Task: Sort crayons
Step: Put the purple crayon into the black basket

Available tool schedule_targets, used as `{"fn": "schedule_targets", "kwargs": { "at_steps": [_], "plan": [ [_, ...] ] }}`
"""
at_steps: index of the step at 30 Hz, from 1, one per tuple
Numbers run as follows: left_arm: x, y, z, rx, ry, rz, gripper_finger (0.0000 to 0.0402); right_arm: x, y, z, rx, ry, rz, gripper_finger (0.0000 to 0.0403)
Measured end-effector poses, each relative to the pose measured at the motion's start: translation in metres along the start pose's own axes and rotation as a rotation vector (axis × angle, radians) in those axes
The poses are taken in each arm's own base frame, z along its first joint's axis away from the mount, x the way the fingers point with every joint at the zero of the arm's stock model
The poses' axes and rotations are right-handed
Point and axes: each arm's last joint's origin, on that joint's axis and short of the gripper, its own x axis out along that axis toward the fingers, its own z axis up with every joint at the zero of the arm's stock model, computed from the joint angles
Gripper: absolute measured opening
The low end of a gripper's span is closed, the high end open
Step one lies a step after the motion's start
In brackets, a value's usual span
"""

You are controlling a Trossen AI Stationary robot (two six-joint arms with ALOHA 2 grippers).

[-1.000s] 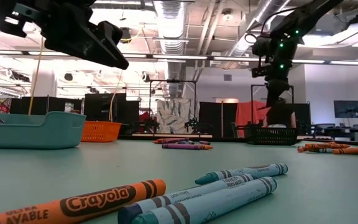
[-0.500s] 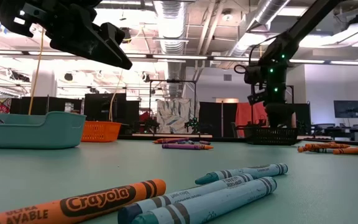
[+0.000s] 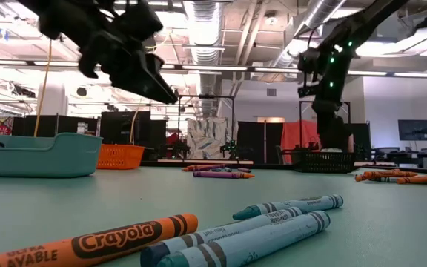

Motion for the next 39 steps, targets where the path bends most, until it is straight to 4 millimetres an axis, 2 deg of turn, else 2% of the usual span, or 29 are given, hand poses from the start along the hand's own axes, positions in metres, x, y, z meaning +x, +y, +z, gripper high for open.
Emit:
{"fn": "schedule_targets", "kwargs": {
  "at_steps": [3, 7, 12, 17, 20, 25, 30, 39],
  "plan": [
    [0.002, 0.015, -0.004, -0.026, -0.004, -0.042, 0.0125, -0.019, 0.008, 0.003, 0.018, -0.074, 0.043, 0.0186],
    [0.013, 0.024, -0.013, -0.034, 0.018, -0.086, 0.0125, -0.042, 0.026, 0.007, 0.016, -0.158, 0.100, 0.0180],
    [0.048, 0.027, -0.029, -0.025, 0.146, -0.097, 0.0125, -0.067, 0.056, 0.012, -0.019, -0.240, 0.156, 0.0176],
    [0.076, 0.034, -0.028, -0.035, 0.181, -0.063, 0.0125, -0.091, 0.088, 0.012, -0.053, -0.290, 0.232, 0.0176],
    [0.085, 0.038, -0.030, -0.045, 0.220, -0.064, 0.0125, -0.103, 0.107, 0.008, -0.078, -0.298, 0.282, 0.0176],
    [0.093, 0.049, -0.032, -0.074, 0.280, -0.086, 0.0125, -0.121, 0.132, 0.001, -0.120, -0.308, 0.339, 0.0176],
    [0.094, 0.055, -0.036, -0.115, 0.302, -0.133, 0.0125, -0.132, 0.151, -0.004, -0.172, -0.321, 0.312, 0.0175],
    [0.097, 0.061, -0.039, -0.165, 0.287, -0.147, 0.0125, -0.143, 0.170, -0.009, -0.234, -0.362, 0.286, 0.0175]
  ]
}}
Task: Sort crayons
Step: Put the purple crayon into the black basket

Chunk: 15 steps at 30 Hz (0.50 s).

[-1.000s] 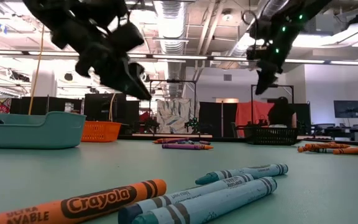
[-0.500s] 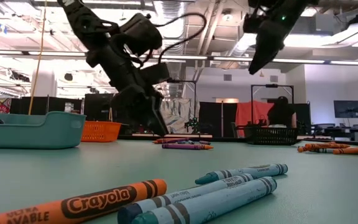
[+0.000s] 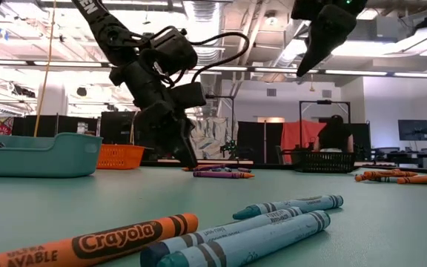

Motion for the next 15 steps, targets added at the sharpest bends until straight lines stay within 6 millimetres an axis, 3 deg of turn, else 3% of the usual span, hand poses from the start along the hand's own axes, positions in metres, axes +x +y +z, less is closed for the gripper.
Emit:
{"fn": "schedule_targets", "kwargs": {
  "at_steps": [15],
  "plan": [
    [0.023, 0.011, -0.001, -0.053, 0.070, -0.047, 0.0117, -0.005, 0.018, 0.000, -0.012, -0.013, 0.009, 0.0175]
  ]
}}
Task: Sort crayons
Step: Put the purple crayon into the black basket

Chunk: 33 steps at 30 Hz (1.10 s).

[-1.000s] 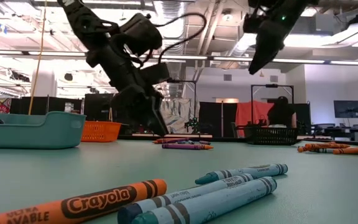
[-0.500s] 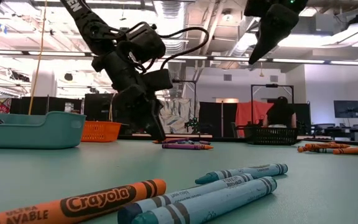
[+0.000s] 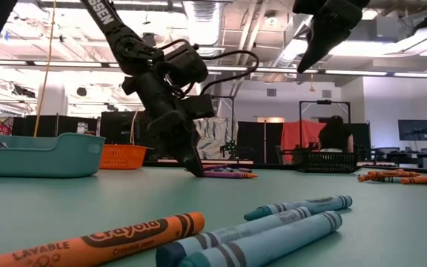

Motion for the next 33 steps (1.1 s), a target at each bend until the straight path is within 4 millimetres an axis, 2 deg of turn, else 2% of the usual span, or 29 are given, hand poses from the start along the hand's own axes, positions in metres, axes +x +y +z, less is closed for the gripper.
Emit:
{"fn": "schedule_targets", "kwargs": {
  "at_steps": [10, 22, 27, 33],
  "plan": [
    [-0.001, -0.001, 0.000, 0.089, 0.066, -0.016, 0.0010, -0.001, 0.001, 0.000, -0.012, -0.004, -0.019, 0.0175],
    [-0.002, -0.004, -0.003, 0.185, 0.086, -0.081, 0.0002, 0.000, 0.001, 0.002, 0.012, -0.022, -0.022, 0.0175],
    [-0.007, -0.008, -0.001, 0.192, 0.084, -0.096, 0.0001, 0.010, -0.001, 0.010, 0.055, -0.055, -0.033, 0.0175],
    [-0.030, -0.023, 0.010, 0.235, 0.047, -0.111, 0.0000, 0.034, 0.005, 0.013, 0.051, -0.004, -0.029, 0.0175]
  ]
}}
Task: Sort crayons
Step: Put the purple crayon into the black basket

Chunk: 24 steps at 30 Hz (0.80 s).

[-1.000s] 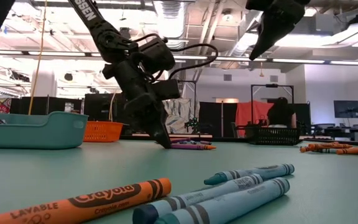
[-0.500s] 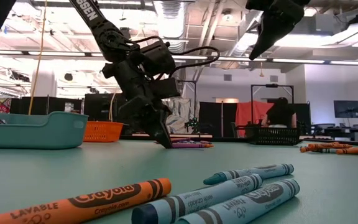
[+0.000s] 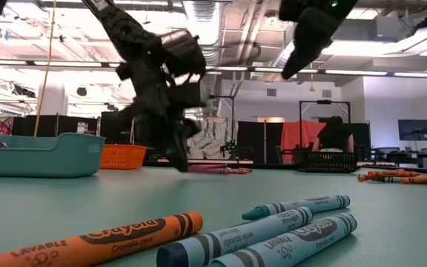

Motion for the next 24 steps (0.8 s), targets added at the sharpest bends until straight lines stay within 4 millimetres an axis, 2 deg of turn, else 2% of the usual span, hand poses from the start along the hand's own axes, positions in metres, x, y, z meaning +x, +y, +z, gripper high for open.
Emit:
{"fn": "schedule_targets", "kwargs": {
  "at_steps": [7, 12, 18, 24],
  "plan": [
    [-0.046, -0.025, 0.026, 0.082, -0.115, 0.042, 0.0000, 0.034, 0.023, -0.004, -0.020, 0.113, 0.009, 0.0175],
    [-0.084, -0.046, 0.042, 0.155, -0.232, 0.071, 0.0000, 0.044, 0.049, 0.000, -0.056, 0.066, 0.046, 0.0175],
    [-0.124, -0.071, 0.055, 0.266, -0.425, 0.103, 0.0000, 0.035, 0.082, 0.008, -0.128, -0.091, 0.039, 0.0175],
    [-0.146, -0.083, 0.061, 0.344, -0.620, 0.124, 0.0000, 0.011, 0.116, 0.022, -0.264, -0.361, -0.011, 0.0175]
  ]
}}
